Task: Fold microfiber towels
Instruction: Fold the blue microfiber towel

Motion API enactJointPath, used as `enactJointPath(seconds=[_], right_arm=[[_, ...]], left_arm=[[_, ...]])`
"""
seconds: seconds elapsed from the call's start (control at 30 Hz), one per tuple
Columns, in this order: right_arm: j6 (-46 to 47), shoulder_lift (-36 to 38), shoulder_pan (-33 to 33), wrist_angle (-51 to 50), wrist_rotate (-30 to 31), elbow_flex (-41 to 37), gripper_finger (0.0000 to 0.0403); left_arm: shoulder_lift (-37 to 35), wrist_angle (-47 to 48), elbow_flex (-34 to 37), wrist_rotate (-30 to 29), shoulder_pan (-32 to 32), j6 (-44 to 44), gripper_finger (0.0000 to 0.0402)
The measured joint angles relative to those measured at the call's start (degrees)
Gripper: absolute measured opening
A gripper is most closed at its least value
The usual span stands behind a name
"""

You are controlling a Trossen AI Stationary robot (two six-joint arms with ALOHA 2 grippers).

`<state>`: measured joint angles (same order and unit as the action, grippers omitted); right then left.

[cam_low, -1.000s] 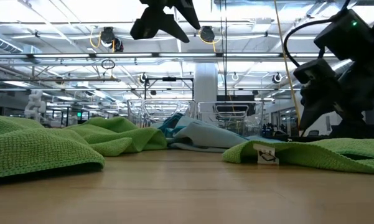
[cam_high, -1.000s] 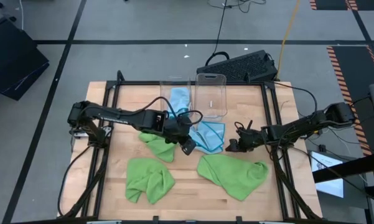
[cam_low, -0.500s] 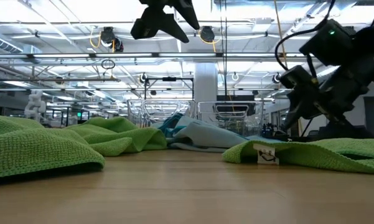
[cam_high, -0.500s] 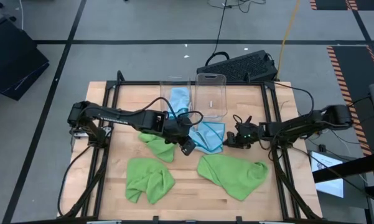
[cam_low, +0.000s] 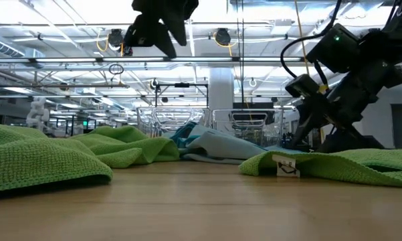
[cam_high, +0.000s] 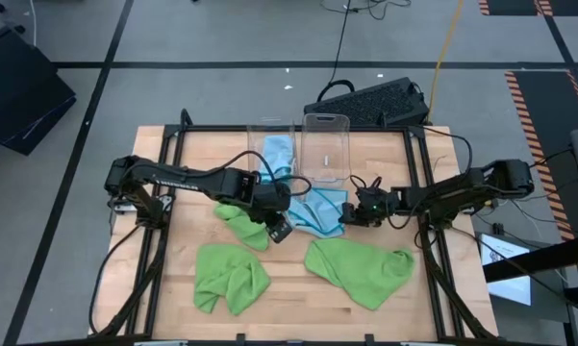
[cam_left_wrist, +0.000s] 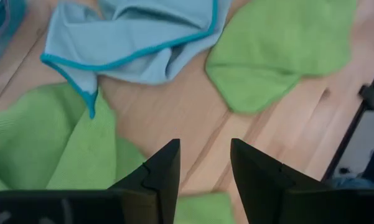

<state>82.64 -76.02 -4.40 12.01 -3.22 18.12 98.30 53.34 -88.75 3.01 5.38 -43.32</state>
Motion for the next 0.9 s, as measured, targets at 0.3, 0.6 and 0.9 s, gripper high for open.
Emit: enactJointPath(seconds=[0.3, 0.6, 0.9], right_arm=[[-0.99, -0.1, 0.0, 0.35, 2.28, -1.3, 0.001], [0.52, 6.29, 2.3, 7.62, 2.91, -0.92, 0.0002], [8.1, 15.86, 6.45, 9.7, 2.94, 2.83, 0.0001]], left_arm=[[-2.08, 0.55, -0.07, 3.61, -1.51, 4.98, 0.0143], [-5.61, 1.92, -0.04, 3.01, -3.97, 8.54, 0.0143], [-7.91, 2.28, 0.0, -0.17, -4.71, 19.44, 0.0143]])
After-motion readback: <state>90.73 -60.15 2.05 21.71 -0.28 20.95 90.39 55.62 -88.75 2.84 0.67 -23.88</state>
